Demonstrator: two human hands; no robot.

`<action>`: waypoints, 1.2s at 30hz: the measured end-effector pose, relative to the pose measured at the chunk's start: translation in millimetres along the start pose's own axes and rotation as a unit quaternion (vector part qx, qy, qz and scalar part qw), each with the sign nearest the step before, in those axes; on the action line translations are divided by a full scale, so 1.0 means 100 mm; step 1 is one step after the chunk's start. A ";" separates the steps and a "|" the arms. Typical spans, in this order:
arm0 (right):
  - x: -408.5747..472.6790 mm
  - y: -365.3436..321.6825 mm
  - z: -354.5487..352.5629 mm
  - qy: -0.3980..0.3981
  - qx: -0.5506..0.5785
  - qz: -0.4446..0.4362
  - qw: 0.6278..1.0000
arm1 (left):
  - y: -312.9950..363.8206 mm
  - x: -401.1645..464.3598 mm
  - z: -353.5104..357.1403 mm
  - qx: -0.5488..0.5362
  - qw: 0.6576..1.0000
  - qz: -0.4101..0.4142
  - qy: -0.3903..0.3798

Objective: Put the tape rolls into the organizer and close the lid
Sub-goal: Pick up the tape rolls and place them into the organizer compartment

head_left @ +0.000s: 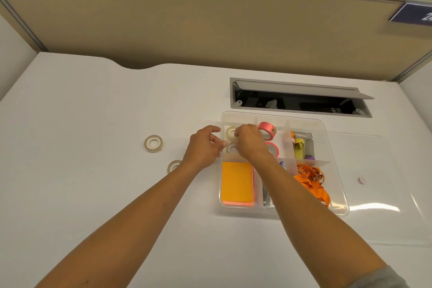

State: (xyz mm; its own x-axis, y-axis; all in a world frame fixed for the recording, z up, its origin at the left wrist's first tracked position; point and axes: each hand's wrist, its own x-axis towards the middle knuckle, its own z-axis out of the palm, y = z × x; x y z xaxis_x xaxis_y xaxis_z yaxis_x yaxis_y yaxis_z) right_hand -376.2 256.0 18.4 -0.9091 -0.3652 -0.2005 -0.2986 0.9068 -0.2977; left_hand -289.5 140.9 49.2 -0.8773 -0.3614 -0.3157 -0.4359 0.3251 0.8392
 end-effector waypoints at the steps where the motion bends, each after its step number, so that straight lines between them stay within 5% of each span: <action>1: 0.00 0.00 0.00 0.001 -0.001 0.001 1.000 | 0.00 0.00 0.00 0.001 1.000 0.000 0.000; 13: -0.19 -0.18 -0.32 0.053 0.068 -0.004 0.996 | -0.09 -0.02 -0.22 -0.041 0.998 0.020 0.039; 18: -0.56 -0.66 -0.36 0.072 0.159 -0.091 0.980 | -0.49 -0.03 -0.58 0.158 0.969 0.099 0.162; 21: -0.72 -0.95 -0.19 0.032 0.145 -0.147 0.978 | -0.74 0.00 -0.86 0.340 0.931 0.064 0.113; 25: -0.80 -1.13 0.13 -0.057 0.058 -0.161 0.984 | -0.95 -0.01 -1.12 0.437 0.899 0.028 0.013; 28: -0.85 -1.16 0.35 -0.101 0.013 -0.168 0.981 | -1.02 -0.06 -1.22 0.425 0.904 0.008 -0.046; 36: -0.93 -1.13 0.53 -0.076 -0.011 -0.179 0.981 | -1.08 -0.26 -1.17 0.361 0.932 0.021 0.010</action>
State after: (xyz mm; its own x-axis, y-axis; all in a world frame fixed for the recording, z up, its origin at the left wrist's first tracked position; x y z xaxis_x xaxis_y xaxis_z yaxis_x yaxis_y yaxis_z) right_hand -242.0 176.2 21.0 -0.6909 -0.6873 -0.2242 -0.5993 0.7179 -0.3541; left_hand -195.9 13.4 18.6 -0.8961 -0.3486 -0.2747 -0.4285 0.8406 0.3312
